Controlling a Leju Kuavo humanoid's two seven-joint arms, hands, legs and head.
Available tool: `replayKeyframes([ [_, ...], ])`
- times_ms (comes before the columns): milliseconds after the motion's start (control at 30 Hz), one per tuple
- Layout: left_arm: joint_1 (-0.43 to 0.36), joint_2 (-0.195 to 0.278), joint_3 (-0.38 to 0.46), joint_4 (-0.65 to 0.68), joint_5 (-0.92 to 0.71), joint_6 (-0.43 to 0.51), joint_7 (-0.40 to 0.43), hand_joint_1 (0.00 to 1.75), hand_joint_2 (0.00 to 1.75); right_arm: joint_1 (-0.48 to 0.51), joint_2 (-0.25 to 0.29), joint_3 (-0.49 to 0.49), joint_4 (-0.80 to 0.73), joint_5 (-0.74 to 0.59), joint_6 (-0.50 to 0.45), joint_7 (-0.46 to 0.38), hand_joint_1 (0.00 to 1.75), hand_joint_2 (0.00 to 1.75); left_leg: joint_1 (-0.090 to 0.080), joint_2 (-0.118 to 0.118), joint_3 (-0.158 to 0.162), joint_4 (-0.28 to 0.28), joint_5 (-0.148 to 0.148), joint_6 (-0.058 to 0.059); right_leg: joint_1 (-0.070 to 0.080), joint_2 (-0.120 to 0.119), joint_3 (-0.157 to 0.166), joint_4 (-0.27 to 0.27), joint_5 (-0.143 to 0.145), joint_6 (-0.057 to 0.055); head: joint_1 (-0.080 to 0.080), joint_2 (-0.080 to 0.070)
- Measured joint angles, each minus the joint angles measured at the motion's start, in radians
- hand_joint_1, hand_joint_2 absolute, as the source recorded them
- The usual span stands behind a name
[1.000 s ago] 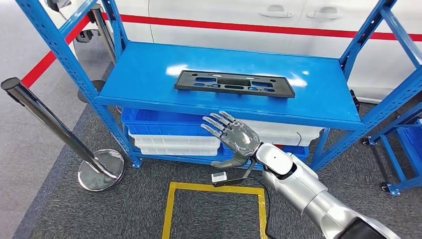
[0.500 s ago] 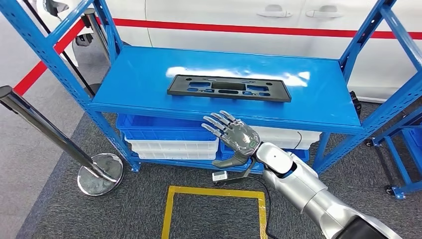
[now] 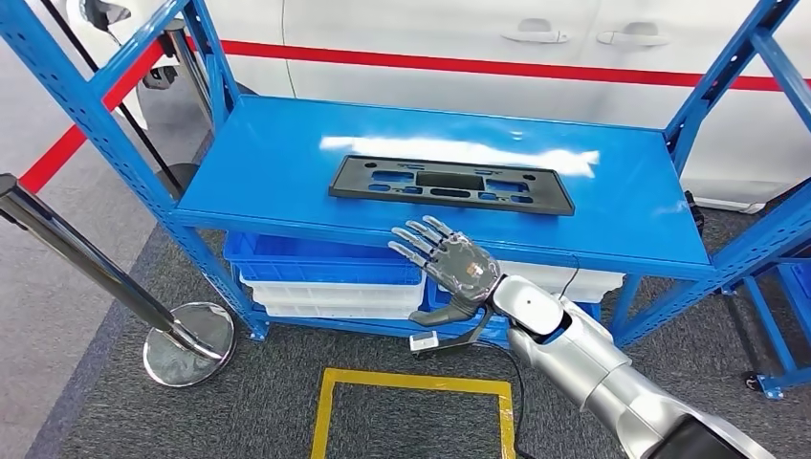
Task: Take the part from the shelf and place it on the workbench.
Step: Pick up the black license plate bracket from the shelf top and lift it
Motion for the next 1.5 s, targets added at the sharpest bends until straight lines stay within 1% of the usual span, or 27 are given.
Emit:
replayKeyframes([
  [67,-0.002,-0.001,0.0,0.0,0.0,0.0,-0.002,0.0,0.0,-0.002,0.004,0.0,0.0,0.0,0.001,0.0,0.0,0.0,0.004,-0.001,0.011,-0.006,-0.004,0.009,-0.005,0.005,-0.044,0.092,-0.042,0.007,0.0,0.0],
  [133,-0.004,-0.002,0.0,0.0,0.0,0.001,-0.003,0.0,0.0,0.0,0.008,0.0,0.002,0.0,0.001,0.0,0.0,0.0,0.005,-0.002,0.017,-0.006,-0.01,0.014,-0.009,0.008,-0.126,0.231,-0.087,0.014,0.0,0.0],
  [167,-0.003,-0.002,0.0,0.0,0.0,0.001,-0.003,0.0,0.0,0.002,0.009,0.0,0.003,0.0,0.001,0.0,0.0,0.0,0.005,-0.003,0.02,-0.006,-0.014,0.013,-0.012,0.008,-0.157,0.273,-0.088,0.017,0.0,0.0],
  [200,-0.002,-0.002,0.0,0.0,0.0,0.001,-0.003,0.0,0.0,0.003,0.009,0.001,0.004,0.0,0.001,0.0,0.0,0.0,0.005,-0.005,0.025,-0.005,-0.019,0.012,-0.014,0.008,-0.172,0.278,-0.068,0.018,0.0,0.0],
  [233,-0.002,-0.002,0.0,0.0,0.001,0.001,-0.003,0.0,0.0,0.003,0.009,0.001,0.004,0.0,0.002,0.0,0.0,0.0,0.005,-0.006,0.031,-0.003,-0.024,0.01,-0.016,0.008,-0.166,0.241,-0.029,0.018,0.0,0.0],
  [267,-0.001,-0.002,0.0,0.0,0.001,0.001,-0.003,0.0,0.0,0.002,0.009,0.001,0.004,0.0,0.002,0.0,0.0,0.0,0.005,-0.007,0.038,-0.002,-0.03,0.007,-0.017,0.006,-0.144,0.173,0.021,0.016,0.0,0.0],
  [333,-0.002,-0.002,0.0,0.0,0.0,0.002,-0.003,0.0,0.0,-0.003,0.011,0.001,0.005,-0.001,0.002,-0.001,0.0,0.0,0.003,-0.007,0.047,0.002,-0.041,-0.002,-0.012,-0.001,-0.095,0.05,0.079,0.009,0.0,0.0],
  [367,-0.002,-0.002,0.0,0.0,0.0,0.002,-0.003,0.0,0.0,-0.005,0.011,0.001,0.006,-0.001,0.002,-0.001,0.0,0.0,0.002,-0.006,0.047,0.002,-0.044,-0.007,-0.009,-0.004,-0.082,0.018,0.085,0.005,0.0,0.0],
  [467,-0.003,-0.002,0.0,0.0,-0.001,0.006,-0.004,0.0,0.0,-0.009,0.012,0.002,0.007,-0.003,0.002,-0.003,0.0,0.0,0.001,-0.003,0.046,0.001,-0.05,-0.024,-0.007,0.0,-0.076,0.001,0.074,-0.009,0.0,0.0],
  [533,-0.004,-0.002,0.0,0.0,-0.001,0.008,-0.005,0.0,0.0,-0.011,0.008,0.002,0.007,-0.005,0.002,-0.003,0.0,0.0,0.001,0.002,0.033,0.042,-0.074,-0.034,-0.01,-0.003,-0.067,-0.005,0.072,-0.022,0.0,0.0],
  [567,-0.005,-0.002,0.0,0.0,-0.001,0.008,-0.005,0.0,0.0,-0.013,0.004,0.003,0.007,-0.006,0.002,-0.003,0.0,0.0,0.001,0.004,0.009,0.094,-0.1,-0.038,-0.01,-0.006,-0.063,-0.007,0.07,-0.029,0.0,0.0],
  [633,-0.005,-0.001,0.0,0.0,-0.002,0.009,-0.005,0.0,0.0,-0.015,-0.002,0.004,0.008,-0.006,0.003,-0.005,0.0,0.0,0.002,0.007,-0.068,0.235,-0.157,-0.043,-0.006,-0.01,-0.056,-0.007,0.063,-0.037,0.0,0.0],
  [667,-0.004,-0.001,0.0,0.0,-0.002,0.009,-0.005,0.0,0.0,-0.015,-0.003,0.006,0.009,-0.007,0.004,-0.006,0.0,0.0,0.002,0.007,-0.101,0.286,-0.168,-0.044,-0.004,-0.01,-0.053,-0.007,0.059,-0.039,0.0,0.0],
  [700,-0.003,-0.001,0.0,0.0,-0.003,0.009,-0.005,0.0,0.0,-0.014,-0.003,0.006,0.01,-0.007,0.004,-0.006,0.0,0.0,0.002,0.007,-0.118,0.303,-0.158,-0.044,-0.003,-0.01,-0.048,-0.006,0.055,-0.039,0.0,0.0],
  [733,-0.003,-0.001,0.0,0.0,-0.004,0.009,-0.005,0.0,0.0,-0.015,-0.003,0.007,0.011,-0.008,0.004,-0.006,0.0,0.0,0.001,0.007,-0.114,0.276,-0.127,-0.042,-0.002,-0.009,-0.041,-0.006,0.05,-0.038,0.0,0.0],
  [800,-0.003,0.0,0.0,0.0,-0.005,0.009,-0.006,0.0,0.0,-0.016,-0.003,0.008,0.011,-0.009,0.004,-0.006,0.0,0.0,0.001,0.004,-0.061,0.137,-0.041,-0.033,-0.001,-0.008,-0.024,-0.006,0.038,-0.034,0.0,0.0],
  [867,-0.004,0.002,0.0,0.0,-0.005,0.009,-0.006,0.0,0.0,-0.02,-0.003,0.008,0.011,-0.009,0.004,-0.006,0.0,0.0,-0.003,0.0,-0.015,0.03,0.002,-0.023,0.003,-0.005,-0.014,-0.004,0.027,-0.026,0.0,0.0],
  [933,-0.004,0.003,0.0,0.0,-0.006,0.009,-0.006,0.0,0.0,-0.022,-0.003,0.009,0.012,-0.01,0.004,-0.006,0.0,0.0,-0.009,-0.002,-0.008,0.011,-0.001,-0.014,0.005,-0.003,-0.013,-0.006,0.022,-0.015,0.0,0.0],
  [1033,-0.006,0.004,0.0,0.0,-0.008,0.009,-0.007,0.0,0.0,-0.026,-0.001,0.009,0.012,-0.01,0.004,-0.006,0.0,0.0,0.001,-0.002,0.006,-0.003,-0.002,0.001,0.001,0.001,-0.02,0.017,0.002,0.0,0.0,0.0],
  [1100,-0.009,0.004,0.0,0.0,-0.009,0.008,-0.008,0.0,0.0,-0.028,0.004,0.009,0.013,-0.01,0.004,-0.006,0.0,0.0,0.004,-0.003,0.016,-0.01,-0.005,0.009,-0.004,0.006,-0.073,0.12,-0.04,0.009,0.0,0.0],
  [1167,-0.011,0.003,0.0,0.0,-0.01,0.008,-0.008,0.0,0.0,-0.026,0.006,0.01,0.016,-0.01,0.004,-0.006,0.0,0.0,0.004,-0.004,0.022,-0.009,-0.012,0.012,-0.01,0.008,-0.156,0.251,-0.075,0.017,0.0,0.0],
  [1200,-0.011,0.003,0.0,0.0,-0.01,0.008,-0.008,0.0,0.0,-0.025,0.006,0.01,0.018,-0.009,0.005,-0.006,0.0,0.0,0.004,-0.005,0.025,-0.009,-0.016,0.012,-0.013,0.008,-0.183,0.282,-0.069,0.02,0.0,0.0],
  [1233,-0.01,0.003,0.0,0.0,-0.01,0.007,-0.008,0.0,0.0,-0.025,0.006,0.01,0.02,-0.009,0.006,-0.006,0.0,0.0,0.005,-0.006,0.031,-0.007,-0.021,0.01,-0.015,0.008,-0.191,0.271,-0.04,0.021,0.0,0.0],
  [1300,-0.009,0.003,0.0,0.0,-0.009,0.007,-0.008,0.0,0.0,-0.028,0.007,0.01,0.021,-0.009,0.008,-0.006,0.0,0.0,0.005,-0.007,0.045,-0.003,-0.034,0.005,-0.017,0.003,-0.155,0.153,0.052,0.019,0.0,0.0],
  [1333,-0.01,0.002,0.0,0.0,-0.009,0.006,-0.008,0.0,0.0,-0.031,0.007,0.01,0.021,-0.009,0.009,-0.006,0.0,0.0,0.004,-0.007,0.05,-0.001,-0.041,0.0,-0.015,-0.001,-0.13,0.09,0.085,0.016,0.0,0.0],
  [1400,-0.011,0.002,0.0,0.0,-0.009,0.006,-0.008,0.0,0.0,-0.039,0.009,0.011,0.024,-0.009,0.011,-0.004,0.0,0.0,0.001,-0.005,0.052,0.001,-0.05,-0.011,-0.008,-0.007,-0.1,0.017,0.1,0.005,0.0,0.0],
  [1500,-0.012,0.003,0.0,0.0,-0.009,0.005,-0.006,0.0,0.0,-0.048,0.009,0.01,0.031,-0.009,0.011,0.001,0.0,0.0,0.001,0.0,0.053,0.002,-0.058,-0.028,-0.007,-0.003,-0.091,0.001,0.088,-0.013,0.0,0.0],
])
